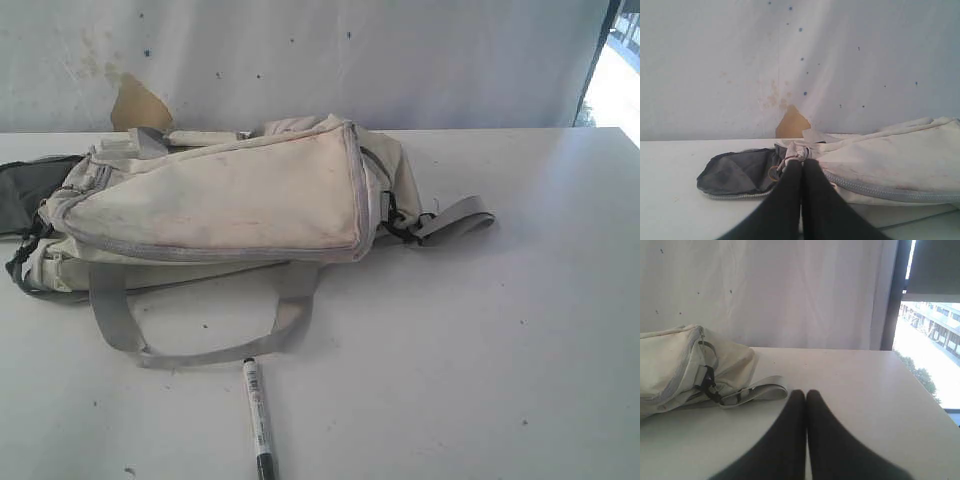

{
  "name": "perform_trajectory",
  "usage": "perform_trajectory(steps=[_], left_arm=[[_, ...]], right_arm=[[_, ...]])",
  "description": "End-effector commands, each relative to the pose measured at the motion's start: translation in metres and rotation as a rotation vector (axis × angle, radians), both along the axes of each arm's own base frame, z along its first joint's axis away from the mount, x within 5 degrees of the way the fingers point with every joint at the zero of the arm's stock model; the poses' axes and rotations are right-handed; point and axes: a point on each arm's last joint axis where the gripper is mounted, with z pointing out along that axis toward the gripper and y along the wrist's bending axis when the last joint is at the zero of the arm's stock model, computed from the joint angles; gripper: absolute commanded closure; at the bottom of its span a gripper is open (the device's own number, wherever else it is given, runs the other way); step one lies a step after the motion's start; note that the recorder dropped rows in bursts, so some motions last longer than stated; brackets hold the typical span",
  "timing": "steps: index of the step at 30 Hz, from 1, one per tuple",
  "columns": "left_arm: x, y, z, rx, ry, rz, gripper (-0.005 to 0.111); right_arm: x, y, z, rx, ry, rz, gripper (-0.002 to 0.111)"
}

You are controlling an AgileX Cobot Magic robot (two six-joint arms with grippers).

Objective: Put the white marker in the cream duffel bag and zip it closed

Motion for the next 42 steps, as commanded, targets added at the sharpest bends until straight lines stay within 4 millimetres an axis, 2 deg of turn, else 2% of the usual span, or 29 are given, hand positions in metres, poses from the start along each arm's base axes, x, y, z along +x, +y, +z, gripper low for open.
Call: perform_trajectory(steps=[1, 10, 13, 17, 21, 24, 34, 39, 42], left_arm=[[0.000, 0.000, -0.002, -0.003, 0.001, 0.002, 0.107], [0.000, 0.000, -0.002, -0.003, 0.001, 0.002, 0.107], [0.000, 0.000, -0.001, -0.003, -0.010, 0.001, 0.107], [-0.001, 0.000, 0.005, -0.020, -0.071, -0.005, 0.107], [-0.001, 0.000, 0.007, -0.024, -0.028, 0.001, 0.107], [-0.005, 0.001, 0.021, -0.054, 0.007, 0.008, 0.107], [-0.032, 0.004, 0.087, -0.099, -0.035, 0.014, 0.107], [-0.039, 0.005, 0.110, -0.095, 0.083, 0.031, 0.107], [-0.033, 0.006, 0.123, -0.086, 0.148, 0.041, 0.107]], right_arm=[[0.000, 0.000, -0.001, 0.007, -0.008, -0.003, 0.108], [0.000, 0.000, 0.000, 0.007, -0.016, -0.003, 0.108], [0.000, 0.000, 0.005, 0.014, -0.068, 0.002, 0.108], [-0.001, 0.001, 0.011, 0.053, -0.133, 0.009, 0.108], [-0.002, 0.000, 0.014, 0.118, -0.095, 0.007, 0.108], [-0.005, -0.001, 0.027, 0.139, -0.068, -0.001, 0.108], [-0.018, -0.002, 0.063, 0.221, -0.070, -0.009, 0.108], [-0.008, -0.002, 0.075, 0.220, 0.037, -0.027, 0.108], [0.001, -0.002, 0.087, 0.217, 0.081, -0.032, 0.108]])
